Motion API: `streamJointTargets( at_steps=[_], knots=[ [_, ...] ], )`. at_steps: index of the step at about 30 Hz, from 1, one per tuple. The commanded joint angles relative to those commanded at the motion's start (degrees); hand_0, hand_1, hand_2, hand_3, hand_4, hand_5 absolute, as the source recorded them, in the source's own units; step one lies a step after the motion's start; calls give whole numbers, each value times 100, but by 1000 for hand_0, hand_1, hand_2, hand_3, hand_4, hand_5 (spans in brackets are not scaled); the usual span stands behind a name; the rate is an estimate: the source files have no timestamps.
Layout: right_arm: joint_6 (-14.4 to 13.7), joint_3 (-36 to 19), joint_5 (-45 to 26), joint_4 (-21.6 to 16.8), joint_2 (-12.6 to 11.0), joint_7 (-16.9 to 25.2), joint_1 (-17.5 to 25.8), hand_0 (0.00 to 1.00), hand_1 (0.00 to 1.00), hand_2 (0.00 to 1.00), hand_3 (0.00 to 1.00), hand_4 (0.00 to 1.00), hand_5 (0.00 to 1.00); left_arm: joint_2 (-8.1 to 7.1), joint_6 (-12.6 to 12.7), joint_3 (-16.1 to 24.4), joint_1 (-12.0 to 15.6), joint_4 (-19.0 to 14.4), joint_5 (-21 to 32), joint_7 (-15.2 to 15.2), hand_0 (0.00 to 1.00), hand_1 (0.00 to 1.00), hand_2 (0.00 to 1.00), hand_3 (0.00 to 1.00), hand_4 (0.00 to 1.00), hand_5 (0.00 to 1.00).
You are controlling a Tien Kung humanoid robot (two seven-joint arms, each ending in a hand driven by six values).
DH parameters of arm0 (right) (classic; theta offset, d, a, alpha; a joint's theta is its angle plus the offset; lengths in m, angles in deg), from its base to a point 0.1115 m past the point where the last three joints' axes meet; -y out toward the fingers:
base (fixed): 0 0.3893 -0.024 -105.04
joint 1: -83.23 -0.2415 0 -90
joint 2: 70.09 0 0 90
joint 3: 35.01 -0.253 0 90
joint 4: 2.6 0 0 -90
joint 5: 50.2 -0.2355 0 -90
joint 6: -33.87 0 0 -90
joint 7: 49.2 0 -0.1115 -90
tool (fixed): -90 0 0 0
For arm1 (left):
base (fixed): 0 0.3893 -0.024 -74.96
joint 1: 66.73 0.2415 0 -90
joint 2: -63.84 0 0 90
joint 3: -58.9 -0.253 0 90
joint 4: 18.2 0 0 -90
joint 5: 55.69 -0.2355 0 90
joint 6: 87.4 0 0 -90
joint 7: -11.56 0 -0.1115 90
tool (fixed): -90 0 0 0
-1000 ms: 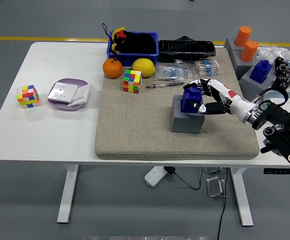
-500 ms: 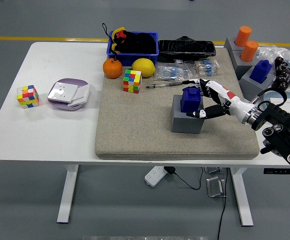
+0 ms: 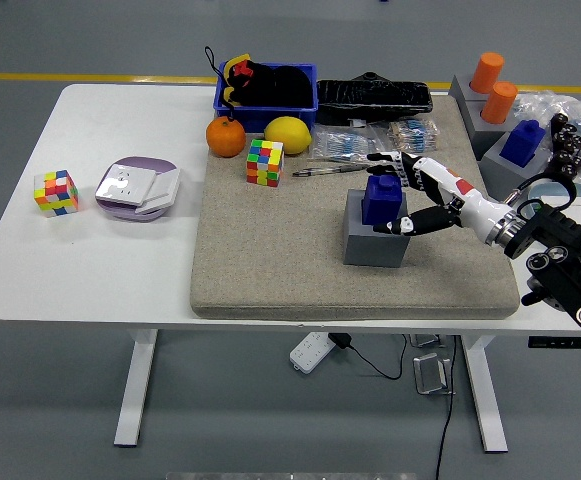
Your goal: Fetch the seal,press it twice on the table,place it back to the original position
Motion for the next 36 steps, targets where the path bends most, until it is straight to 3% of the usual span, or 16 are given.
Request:
streamJointTargets(
  at_steps=[9, 17, 18, 24, 25, 30, 31, 36],
  knots=[
    [39, -408, 39, -235, -71, -63, 104, 756, 820, 815, 873, 998, 60, -2, 2, 13, -2, -9, 0, 2, 816, 826, 801, 859, 854, 473],
    [216, -1039, 266, -199, -313, -246, 298, 765, 820, 815, 873, 998, 65, -22, -1, 5, -11, -2, -1, -1, 817, 826, 801, 859, 855, 474],
    [239, -1139, 317, -178, -367, -273, 344, 827, 826, 815, 877, 998, 131, -28, 1, 4, -13, 1, -1, 0, 816, 826, 801, 859, 855, 475],
    [315, -1587, 542, -173, -607, -472, 602, 827, 826, 815, 877, 998, 131, -50, 2, 5, -30, 0, -7, 3, 816, 826, 801, 859, 855, 475],
    [308, -1691, 576, -173, -643, -491, 664, 872, 851, 836, 885, 998, 195, -52, 1, 5, -32, 1, -8, 1, 817, 826, 801, 858, 855, 472],
    [171, -2237, 666, -139, -811, -559, 941, 872, 851, 836, 885, 998, 195, -65, 3, 18, -30, 4, -10, 2, 817, 826, 801, 858, 855, 472],
    [157, -2322, 691, -123, -845, -574, 978, 843, 834, 824, 852, 998, 100, -66, 3, 17, -29, 5, -9, 1, 816, 826, 801, 858, 856, 473],
    [159, -2906, 830, -130, -1018, -714, 1269, 843, 834, 824, 852, 998, 100, -81, 6, 33, -24, 8, -13, 2, 816, 826, 801, 858, 856, 473]
  ],
)
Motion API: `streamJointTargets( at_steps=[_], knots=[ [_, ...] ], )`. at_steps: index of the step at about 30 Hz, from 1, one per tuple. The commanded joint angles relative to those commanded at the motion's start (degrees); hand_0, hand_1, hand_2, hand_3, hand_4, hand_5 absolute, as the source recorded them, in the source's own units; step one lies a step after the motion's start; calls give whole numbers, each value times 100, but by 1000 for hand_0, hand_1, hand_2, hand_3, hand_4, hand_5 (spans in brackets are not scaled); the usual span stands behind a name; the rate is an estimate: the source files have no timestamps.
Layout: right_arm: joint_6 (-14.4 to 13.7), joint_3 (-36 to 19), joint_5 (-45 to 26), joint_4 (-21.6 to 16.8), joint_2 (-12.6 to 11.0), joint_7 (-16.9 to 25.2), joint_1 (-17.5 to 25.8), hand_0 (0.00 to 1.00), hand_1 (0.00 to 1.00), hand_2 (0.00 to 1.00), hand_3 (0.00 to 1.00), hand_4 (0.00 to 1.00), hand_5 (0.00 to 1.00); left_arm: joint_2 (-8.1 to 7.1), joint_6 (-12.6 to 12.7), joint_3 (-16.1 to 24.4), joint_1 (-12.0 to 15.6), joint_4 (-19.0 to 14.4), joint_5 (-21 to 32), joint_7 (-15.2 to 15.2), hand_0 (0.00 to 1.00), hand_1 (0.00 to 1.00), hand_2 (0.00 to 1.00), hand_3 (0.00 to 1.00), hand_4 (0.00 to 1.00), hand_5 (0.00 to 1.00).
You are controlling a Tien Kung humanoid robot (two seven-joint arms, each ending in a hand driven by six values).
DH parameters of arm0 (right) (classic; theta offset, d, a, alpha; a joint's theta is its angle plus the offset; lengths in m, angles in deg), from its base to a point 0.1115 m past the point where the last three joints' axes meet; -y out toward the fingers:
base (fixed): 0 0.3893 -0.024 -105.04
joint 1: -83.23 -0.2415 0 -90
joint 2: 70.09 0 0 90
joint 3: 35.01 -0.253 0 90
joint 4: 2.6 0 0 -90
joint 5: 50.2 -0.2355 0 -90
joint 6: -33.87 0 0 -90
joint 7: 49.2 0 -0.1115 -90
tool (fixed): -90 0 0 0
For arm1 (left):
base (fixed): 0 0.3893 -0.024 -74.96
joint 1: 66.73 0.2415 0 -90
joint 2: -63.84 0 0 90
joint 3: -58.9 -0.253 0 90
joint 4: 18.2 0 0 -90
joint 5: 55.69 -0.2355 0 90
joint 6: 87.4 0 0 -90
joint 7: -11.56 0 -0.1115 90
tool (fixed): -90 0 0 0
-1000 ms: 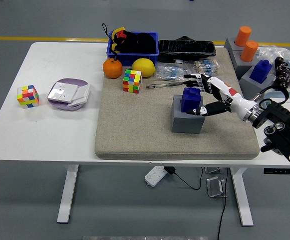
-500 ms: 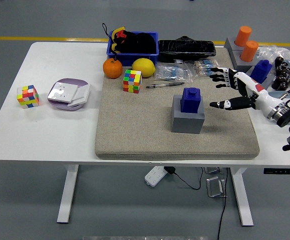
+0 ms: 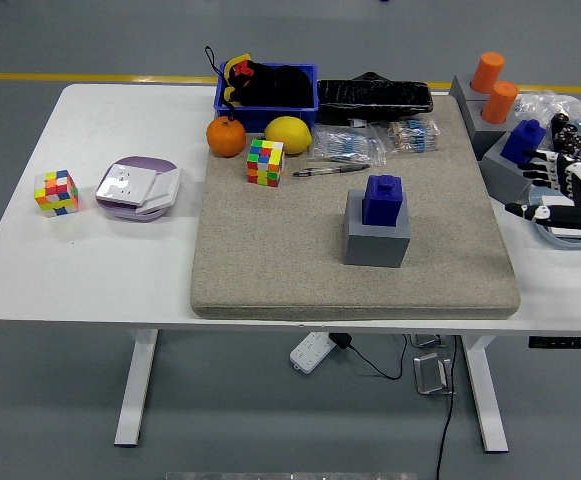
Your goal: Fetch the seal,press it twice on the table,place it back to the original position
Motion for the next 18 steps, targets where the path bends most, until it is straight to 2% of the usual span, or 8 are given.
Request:
streamJointTargets(
  at_steps=[6, 7, 12, 13, 18],
  knots=[
    [90, -919, 46, -147, -121, -242, 451, 843, 833, 825, 851, 998, 84, -8, 12, 23, 2, 4, -11, -8, 816, 826, 801, 858, 856, 472],
    [111, -1079, 44, -177, -118, -284, 504, 844, 817, 809, 791, 924, 121, -8, 13, 23, 3, 7, -13, -12, 817, 826, 800, 858, 855, 471],
    [206, -1926, -8, -467, 2, -553, 821, 844, 817, 809, 791, 924, 121, 7, 28, 69, 25, 11, -37, -20, 817, 826, 800, 858, 855, 471],
    [223, -2103, -47, -554, 33, -611, 890, 826, 784, 757, 744, 900, 136, 12, 31, 81, 32, 13, -44, -20, 817, 826, 801, 857, 855, 472],
    [275, -2574, -45, -860, 116, -757, 1102, 826, 784, 757, 744, 900, 136, 21, 45, 163, 46, 1, -99, -14, 817, 826, 801, 857, 855, 472]
  ],
)
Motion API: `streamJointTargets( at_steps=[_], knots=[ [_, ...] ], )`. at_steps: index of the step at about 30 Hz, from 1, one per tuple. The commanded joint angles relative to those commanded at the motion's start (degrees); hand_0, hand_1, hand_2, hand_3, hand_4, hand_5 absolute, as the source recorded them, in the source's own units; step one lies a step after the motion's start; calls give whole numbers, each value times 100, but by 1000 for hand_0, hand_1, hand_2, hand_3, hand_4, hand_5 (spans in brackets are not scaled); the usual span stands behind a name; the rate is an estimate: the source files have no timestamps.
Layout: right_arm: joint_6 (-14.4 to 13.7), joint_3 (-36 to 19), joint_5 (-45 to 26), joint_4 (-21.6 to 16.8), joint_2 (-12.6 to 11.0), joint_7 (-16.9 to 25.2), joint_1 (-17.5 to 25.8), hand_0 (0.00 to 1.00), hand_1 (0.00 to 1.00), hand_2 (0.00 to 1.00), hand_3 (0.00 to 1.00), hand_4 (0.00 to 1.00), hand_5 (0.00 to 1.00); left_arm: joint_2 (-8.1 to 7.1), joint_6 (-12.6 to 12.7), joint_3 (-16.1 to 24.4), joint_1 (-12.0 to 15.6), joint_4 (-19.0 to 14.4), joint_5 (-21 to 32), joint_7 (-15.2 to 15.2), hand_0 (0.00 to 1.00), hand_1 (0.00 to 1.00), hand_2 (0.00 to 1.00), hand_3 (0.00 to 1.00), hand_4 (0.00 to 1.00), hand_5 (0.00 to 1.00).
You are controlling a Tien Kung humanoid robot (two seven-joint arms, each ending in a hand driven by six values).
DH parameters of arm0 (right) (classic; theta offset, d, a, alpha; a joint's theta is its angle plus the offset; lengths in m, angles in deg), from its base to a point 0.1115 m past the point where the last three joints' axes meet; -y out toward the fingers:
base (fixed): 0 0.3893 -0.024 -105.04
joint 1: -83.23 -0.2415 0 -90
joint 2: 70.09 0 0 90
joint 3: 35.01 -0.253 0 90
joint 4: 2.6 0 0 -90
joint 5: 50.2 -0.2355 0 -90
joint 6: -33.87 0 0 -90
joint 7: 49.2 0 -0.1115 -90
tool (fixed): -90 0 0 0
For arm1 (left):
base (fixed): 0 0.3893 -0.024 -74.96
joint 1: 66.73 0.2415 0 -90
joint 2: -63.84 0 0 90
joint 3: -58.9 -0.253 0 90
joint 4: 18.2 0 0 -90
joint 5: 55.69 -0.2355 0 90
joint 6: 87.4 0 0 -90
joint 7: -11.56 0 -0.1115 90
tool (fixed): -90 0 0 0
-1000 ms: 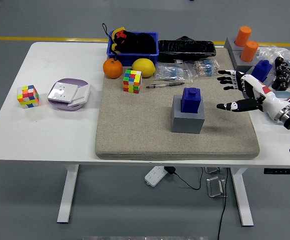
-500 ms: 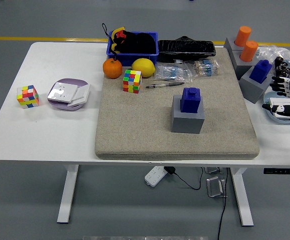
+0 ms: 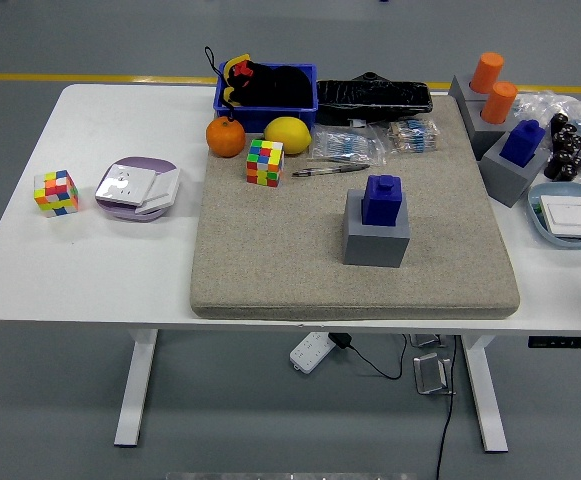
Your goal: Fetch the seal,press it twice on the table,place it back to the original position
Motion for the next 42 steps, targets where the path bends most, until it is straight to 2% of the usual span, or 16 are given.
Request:
streamJointTargets(
  at_steps=[6, 7, 15, 42],
  knots=[
    [29, -422, -49, -299, 108, -141, 196, 813, 763, 747, 728, 878, 140, 13, 8, 43, 5, 10, -16, -2, 817, 825, 800, 857, 853, 469],
    [32, -473, -54, -334, 127, -159, 217, 789, 713, 712, 684, 854, 140, 18, 7, 39, 10, 13, -12, -7, 816, 825, 801, 856, 855, 471],
    [62, -682, -95, -513, 218, -253, 291, 778, 687, 686, 655, 841, 140, 52, 16, 40, -7, 22, -3, -13, 816, 825, 802, 856, 854, 468],
    [114, -659, -271, -814, 308, -408, 342, 773, 660, 657, 637, 818, 136, 65, 15, 58, -55, 44, 12, -15, 816, 824, 800, 856, 848, 459]
  ],
)
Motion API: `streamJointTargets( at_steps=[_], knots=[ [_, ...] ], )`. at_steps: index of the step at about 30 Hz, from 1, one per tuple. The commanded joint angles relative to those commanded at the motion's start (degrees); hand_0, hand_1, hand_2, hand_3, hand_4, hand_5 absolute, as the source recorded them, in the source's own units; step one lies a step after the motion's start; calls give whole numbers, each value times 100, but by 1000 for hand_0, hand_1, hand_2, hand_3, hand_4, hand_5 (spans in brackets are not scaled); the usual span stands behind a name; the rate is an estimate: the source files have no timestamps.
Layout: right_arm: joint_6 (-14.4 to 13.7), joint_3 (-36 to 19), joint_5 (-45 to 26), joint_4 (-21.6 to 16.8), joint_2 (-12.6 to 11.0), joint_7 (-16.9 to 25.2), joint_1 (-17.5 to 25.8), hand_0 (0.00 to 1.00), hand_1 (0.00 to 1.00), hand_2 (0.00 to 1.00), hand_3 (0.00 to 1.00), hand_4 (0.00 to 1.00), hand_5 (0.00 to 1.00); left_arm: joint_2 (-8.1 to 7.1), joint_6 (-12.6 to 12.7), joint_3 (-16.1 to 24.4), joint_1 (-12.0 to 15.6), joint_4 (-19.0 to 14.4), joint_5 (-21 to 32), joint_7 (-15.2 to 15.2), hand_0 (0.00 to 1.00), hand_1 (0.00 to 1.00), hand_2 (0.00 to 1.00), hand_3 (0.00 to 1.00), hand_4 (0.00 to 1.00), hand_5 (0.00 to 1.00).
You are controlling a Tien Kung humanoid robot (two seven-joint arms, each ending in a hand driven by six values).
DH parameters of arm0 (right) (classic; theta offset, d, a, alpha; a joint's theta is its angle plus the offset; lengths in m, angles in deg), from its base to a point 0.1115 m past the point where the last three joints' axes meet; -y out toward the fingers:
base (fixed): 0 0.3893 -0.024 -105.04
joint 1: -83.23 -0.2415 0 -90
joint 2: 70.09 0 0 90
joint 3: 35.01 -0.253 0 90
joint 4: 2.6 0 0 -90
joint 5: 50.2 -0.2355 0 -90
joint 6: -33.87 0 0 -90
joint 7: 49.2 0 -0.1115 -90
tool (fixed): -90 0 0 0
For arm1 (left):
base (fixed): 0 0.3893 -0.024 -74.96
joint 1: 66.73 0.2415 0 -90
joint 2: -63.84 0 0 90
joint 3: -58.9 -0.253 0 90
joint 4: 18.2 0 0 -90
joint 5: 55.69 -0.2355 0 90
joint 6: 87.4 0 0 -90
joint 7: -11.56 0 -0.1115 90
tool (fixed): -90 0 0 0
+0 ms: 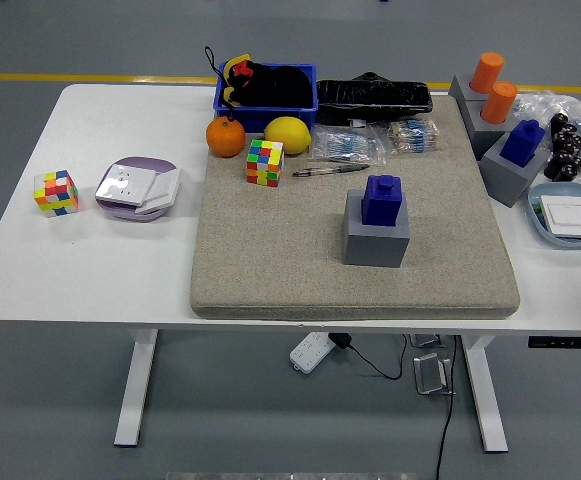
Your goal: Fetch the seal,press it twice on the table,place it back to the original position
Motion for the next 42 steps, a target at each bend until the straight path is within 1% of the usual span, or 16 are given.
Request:
streamJointTargets(
  at_steps=[13, 28, 42],
  knots=[
    [-10, -65, -9, -113, 48, -42, 22, 764, 654, 645, 633, 810, 137, -24, 5, 24, -6, -12, -9, 4, 816, 823, 800, 856, 846, 456],
    [-51, -33, -32, -156, 16, -54, -2, 756, 650, 640, 628, 800, 140, -15, 3, 84, -13, -12, -40, 6, 816, 824, 799, 856, 845, 454],
    [-70, -29, -21, -186, -18, -60, -38, 755, 646, 636, 626, 789, 141, -25, 1, 46, -22, -16, -52, -1, 815, 823, 799, 856, 845, 453]
  ],
)
